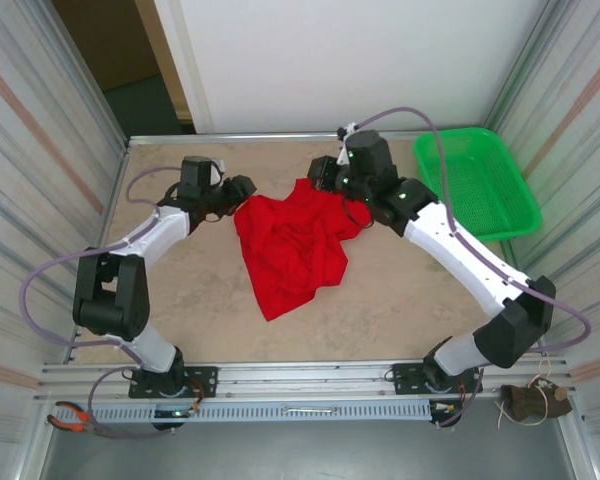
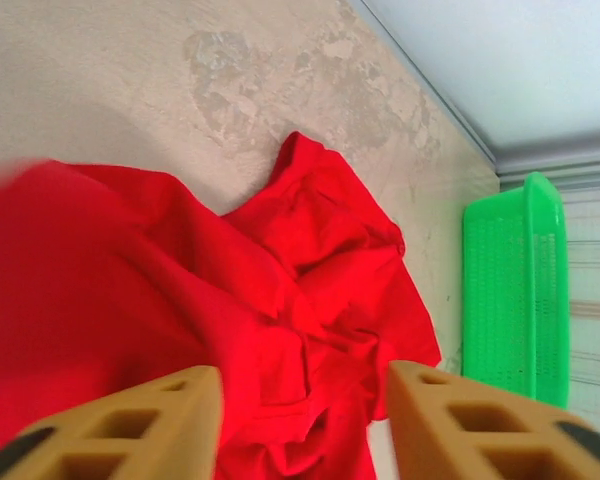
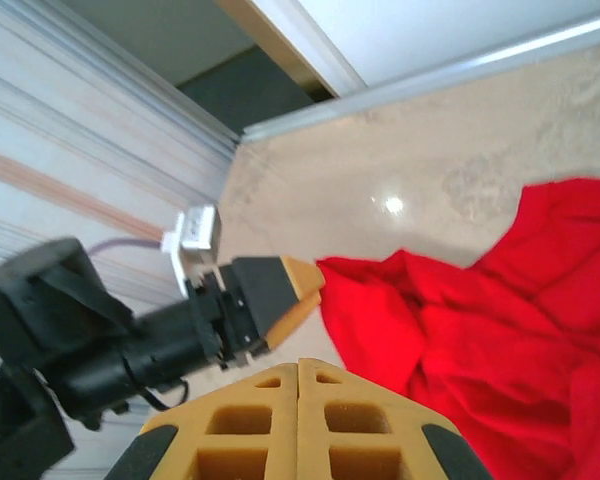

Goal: Fold the inside-out t-shirt

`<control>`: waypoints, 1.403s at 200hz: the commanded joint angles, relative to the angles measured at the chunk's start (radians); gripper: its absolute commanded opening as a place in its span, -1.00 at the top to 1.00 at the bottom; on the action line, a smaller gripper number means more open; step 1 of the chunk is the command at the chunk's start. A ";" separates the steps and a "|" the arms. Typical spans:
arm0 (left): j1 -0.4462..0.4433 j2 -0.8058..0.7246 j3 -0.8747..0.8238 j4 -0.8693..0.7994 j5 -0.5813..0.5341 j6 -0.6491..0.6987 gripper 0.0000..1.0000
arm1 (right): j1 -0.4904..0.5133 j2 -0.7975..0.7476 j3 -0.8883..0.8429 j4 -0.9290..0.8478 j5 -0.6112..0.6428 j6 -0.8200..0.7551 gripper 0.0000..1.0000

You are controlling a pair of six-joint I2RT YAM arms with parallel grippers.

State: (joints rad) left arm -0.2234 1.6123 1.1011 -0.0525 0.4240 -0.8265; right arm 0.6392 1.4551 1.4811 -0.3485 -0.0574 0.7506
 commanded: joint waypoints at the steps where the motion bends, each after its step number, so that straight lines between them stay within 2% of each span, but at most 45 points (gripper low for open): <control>1: 0.003 -0.097 0.008 -0.021 0.048 0.072 0.15 | -0.038 -0.019 0.058 -0.048 -0.042 0.001 1.00; 8: 0.002 -0.121 0.000 -0.030 0.037 0.082 0.25 | -0.043 -0.013 0.076 -0.056 -0.041 -0.001 1.00; 30: 0.000 -0.168 -0.016 -0.045 0.039 0.100 0.34 | -0.042 0.012 0.075 -0.059 -0.054 0.018 1.00; 49: -0.015 -0.197 -0.044 -0.059 0.030 0.123 0.12 | -0.011 0.026 -0.007 -0.040 -0.030 0.038 1.00; 68: -0.054 -0.204 -0.053 -0.142 -0.035 0.172 -0.13 | 0.018 0.044 -0.119 -0.025 0.031 0.061 1.00; 88: -0.137 -0.178 -0.088 -0.194 -0.119 0.218 -0.25 | 0.023 0.069 -0.234 0.007 0.089 0.092 0.37; 102: -0.191 -0.142 -0.112 -0.202 -0.171 0.223 -0.28 | 0.022 0.101 -0.284 0.023 0.101 0.094 0.15; 120: -0.233 -0.094 -0.120 -0.235 -0.281 0.214 -0.33 | 0.027 0.149 -0.295 -0.010 0.134 0.064 0.03; 146: -0.232 -0.014 -0.048 -0.355 -0.453 0.224 -0.42 | 0.030 0.188 -0.310 -0.040 0.165 0.040 -0.06; 167: -0.232 0.046 0.035 -0.381 -0.520 0.298 -0.44 | 0.025 0.183 -0.340 -0.028 0.165 0.045 -0.10; 206: -0.258 0.174 0.244 -0.430 -0.499 0.504 -0.48 | 0.032 0.127 -0.399 0.009 0.148 0.079 -0.09; 231: -0.306 0.204 0.280 -0.431 -0.517 0.628 -0.49 | 0.024 0.076 -0.457 0.027 0.152 0.106 -0.09; 280: -0.341 0.252 0.270 -0.398 -0.495 0.663 -0.53 | -0.011 -0.045 -0.555 0.049 0.132 0.139 -0.09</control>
State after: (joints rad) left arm -0.5617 1.8301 1.3666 -0.4465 -0.0612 -0.2234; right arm 0.6453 1.4796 0.9573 -0.3145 0.0780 0.8558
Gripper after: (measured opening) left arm 0.759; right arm 0.546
